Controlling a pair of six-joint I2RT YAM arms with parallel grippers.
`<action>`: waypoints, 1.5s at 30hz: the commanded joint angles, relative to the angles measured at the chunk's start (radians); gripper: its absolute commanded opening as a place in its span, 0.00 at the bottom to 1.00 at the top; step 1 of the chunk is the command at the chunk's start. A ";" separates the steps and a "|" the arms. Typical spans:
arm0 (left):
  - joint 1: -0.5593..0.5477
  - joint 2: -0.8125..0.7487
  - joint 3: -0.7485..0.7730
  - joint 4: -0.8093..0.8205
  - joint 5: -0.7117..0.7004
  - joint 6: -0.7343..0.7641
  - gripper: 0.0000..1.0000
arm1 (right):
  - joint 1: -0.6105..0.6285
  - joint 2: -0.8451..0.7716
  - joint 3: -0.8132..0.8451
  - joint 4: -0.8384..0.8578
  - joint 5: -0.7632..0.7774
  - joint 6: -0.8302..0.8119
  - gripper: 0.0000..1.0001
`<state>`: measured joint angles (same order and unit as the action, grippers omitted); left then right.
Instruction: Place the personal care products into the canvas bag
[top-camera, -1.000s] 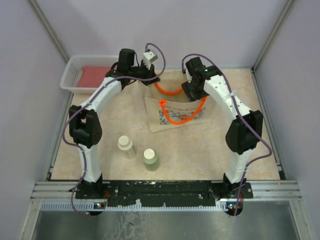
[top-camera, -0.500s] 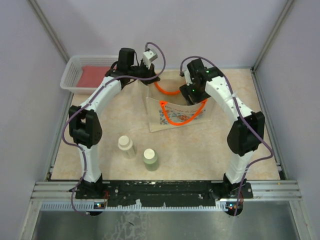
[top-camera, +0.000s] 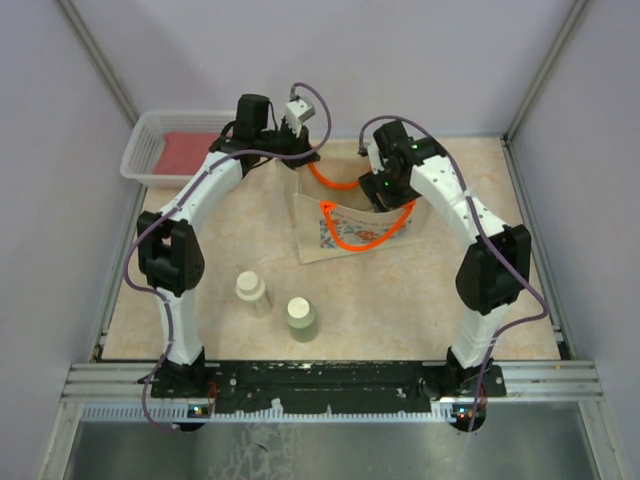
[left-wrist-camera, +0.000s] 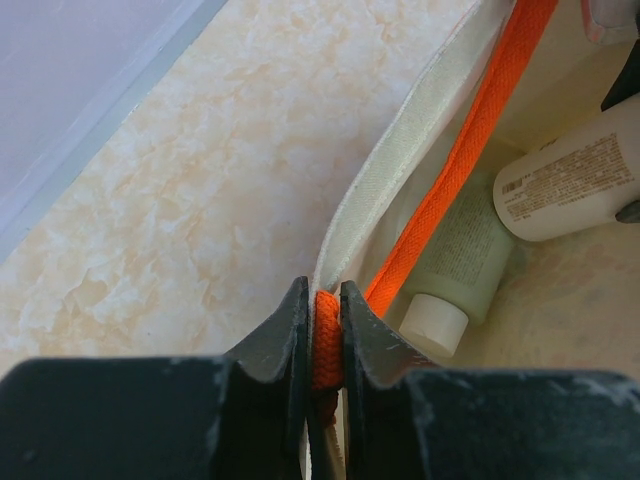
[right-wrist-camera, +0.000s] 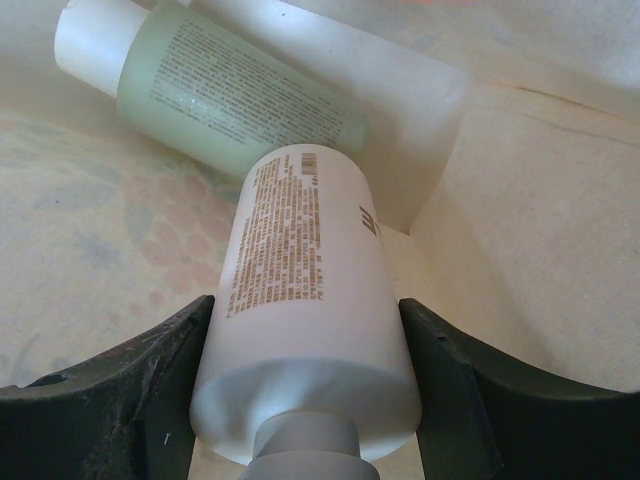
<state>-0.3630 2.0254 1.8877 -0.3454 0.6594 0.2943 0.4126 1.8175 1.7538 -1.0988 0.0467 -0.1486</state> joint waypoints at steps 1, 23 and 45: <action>0.009 0.001 0.045 0.004 0.011 0.022 0.00 | 0.012 0.091 -0.064 -0.013 0.009 0.011 0.00; 0.009 0.018 0.073 -0.012 0.007 0.028 0.00 | 0.060 0.124 -0.186 0.024 -0.016 0.012 0.00; 0.009 0.037 0.070 -0.006 0.034 0.012 0.00 | 0.060 -0.215 -0.040 0.075 0.004 0.128 0.99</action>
<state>-0.3618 2.0407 1.9202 -0.3668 0.6594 0.3115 0.4652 1.7405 1.6573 -1.0637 0.0360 -0.0586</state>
